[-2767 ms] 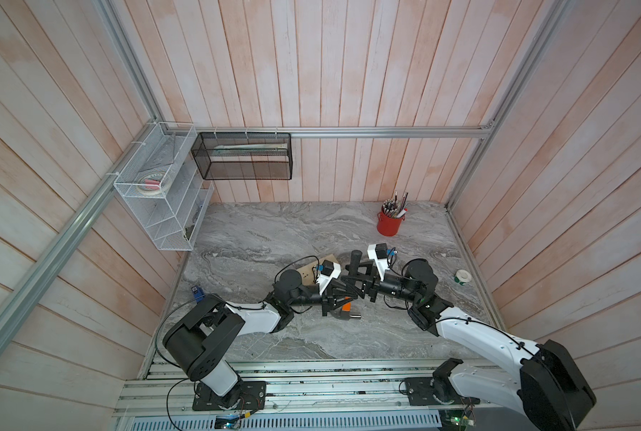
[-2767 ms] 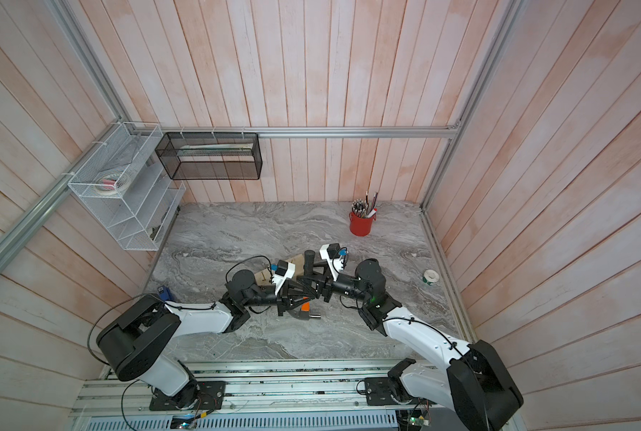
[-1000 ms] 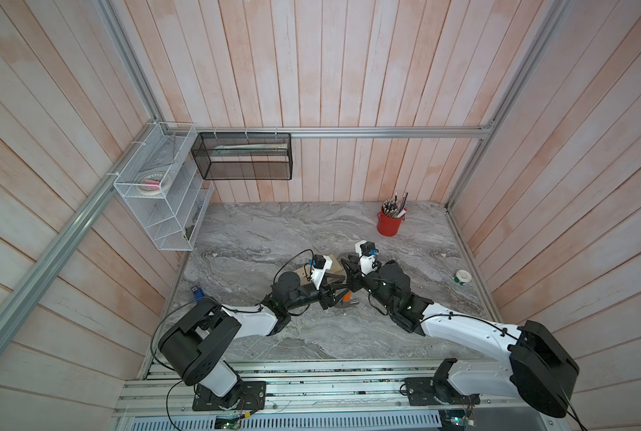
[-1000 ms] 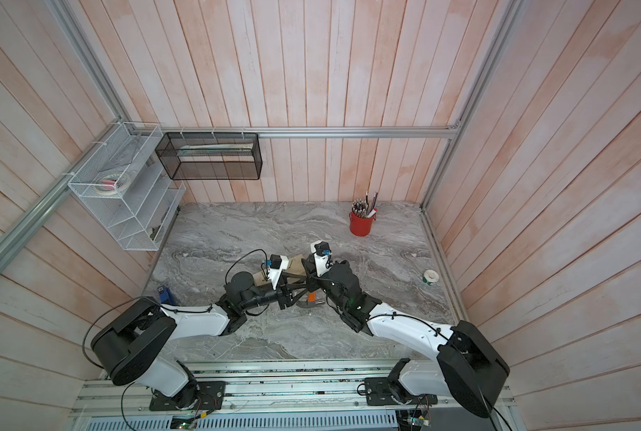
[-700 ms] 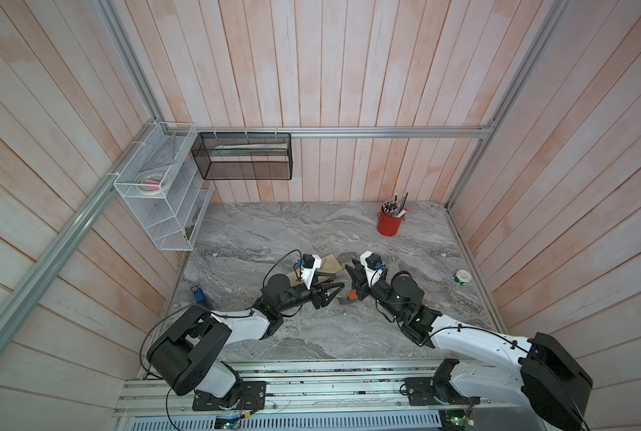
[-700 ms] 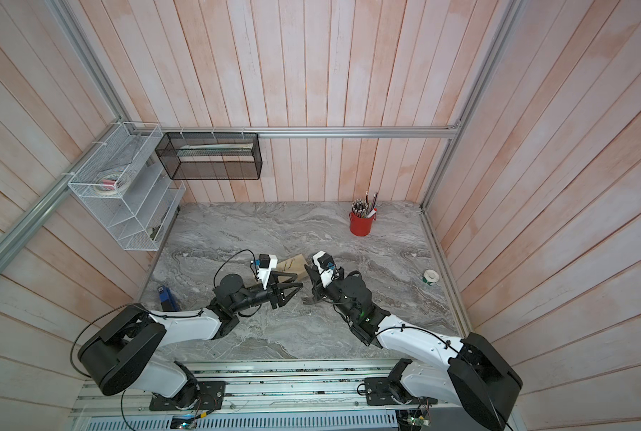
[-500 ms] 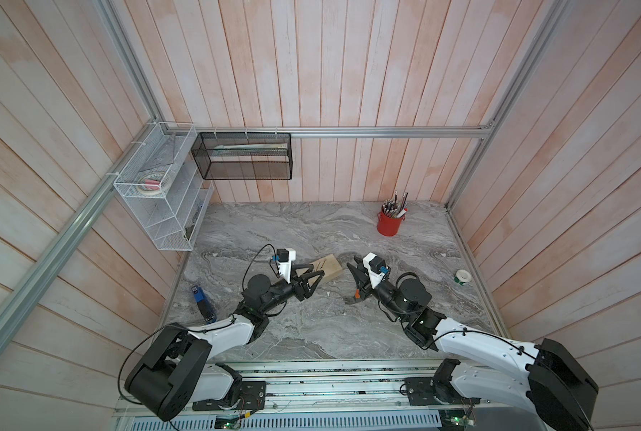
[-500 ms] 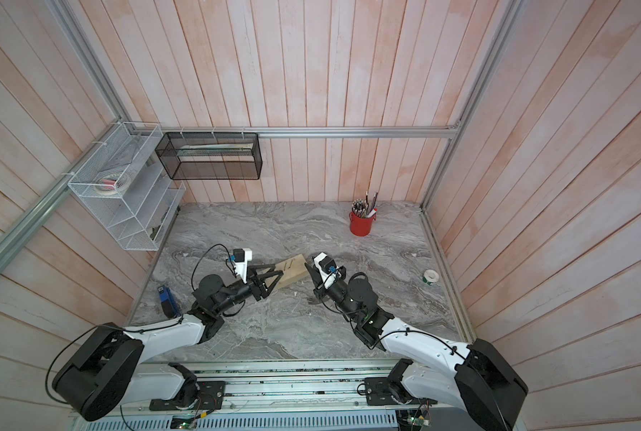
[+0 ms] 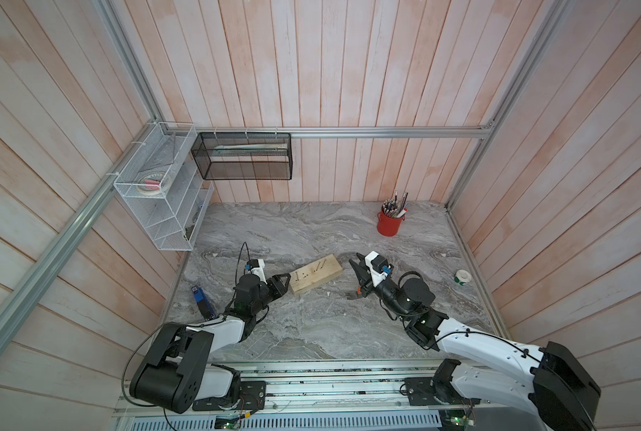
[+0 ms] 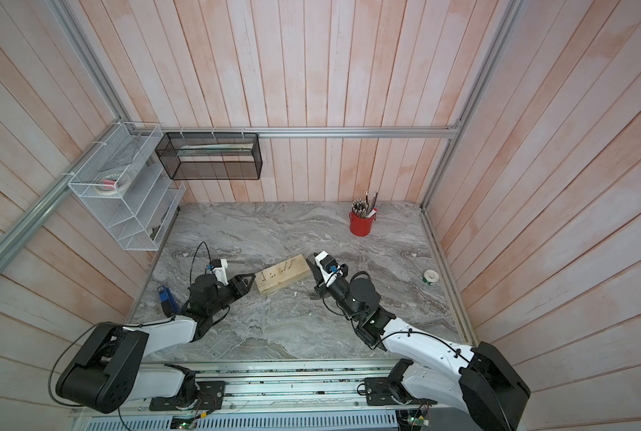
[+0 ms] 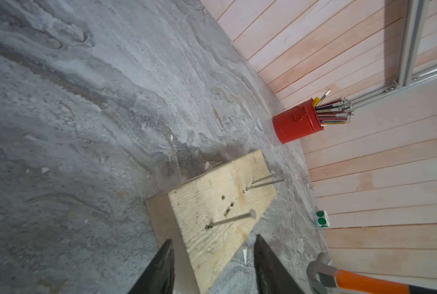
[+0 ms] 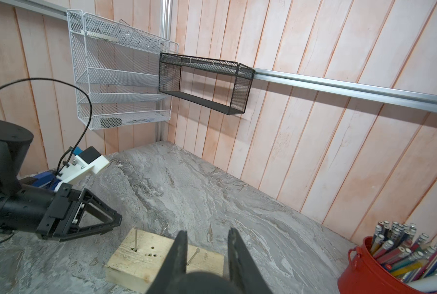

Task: Use a claw hammer to pull out a nail
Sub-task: Adjust the mounting plate at the center of the board.

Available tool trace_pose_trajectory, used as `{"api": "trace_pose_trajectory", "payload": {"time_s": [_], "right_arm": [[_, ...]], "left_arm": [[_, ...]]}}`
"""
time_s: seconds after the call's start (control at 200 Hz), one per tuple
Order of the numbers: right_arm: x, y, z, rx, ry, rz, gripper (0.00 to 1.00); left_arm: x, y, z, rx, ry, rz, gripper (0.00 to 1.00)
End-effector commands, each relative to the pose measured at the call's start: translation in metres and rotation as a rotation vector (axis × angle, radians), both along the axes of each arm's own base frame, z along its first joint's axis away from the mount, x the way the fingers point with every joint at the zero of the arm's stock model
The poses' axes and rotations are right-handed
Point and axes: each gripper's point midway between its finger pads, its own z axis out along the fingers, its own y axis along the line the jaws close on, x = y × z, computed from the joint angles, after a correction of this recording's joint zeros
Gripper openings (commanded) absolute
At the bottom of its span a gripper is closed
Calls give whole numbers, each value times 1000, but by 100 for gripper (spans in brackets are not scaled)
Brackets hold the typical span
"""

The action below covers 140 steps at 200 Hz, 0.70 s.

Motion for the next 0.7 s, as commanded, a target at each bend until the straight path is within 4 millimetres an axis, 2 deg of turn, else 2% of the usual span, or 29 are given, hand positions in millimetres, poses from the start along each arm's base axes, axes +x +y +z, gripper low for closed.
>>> {"api": "trace_pose_trajectory", "payload": {"time_s": [0.0, 0.355, 0.495, 0.695], "right_arm": [[5, -10, 53, 99, -103, -58, 0], [31, -11, 65, 67, -150, -128, 0], [52, -5, 65, 21, -161, -181, 0], [91, -3, 58, -26, -142, -237, 0]], "left_arm": [[8, -6, -4, -43, 24, -9, 50], [26, -43, -16, -145, 45, -166, 38], [34, -55, -19, -120, 54, -209, 36], [52, -61, -17, -57, 53, -248, 36]]}}
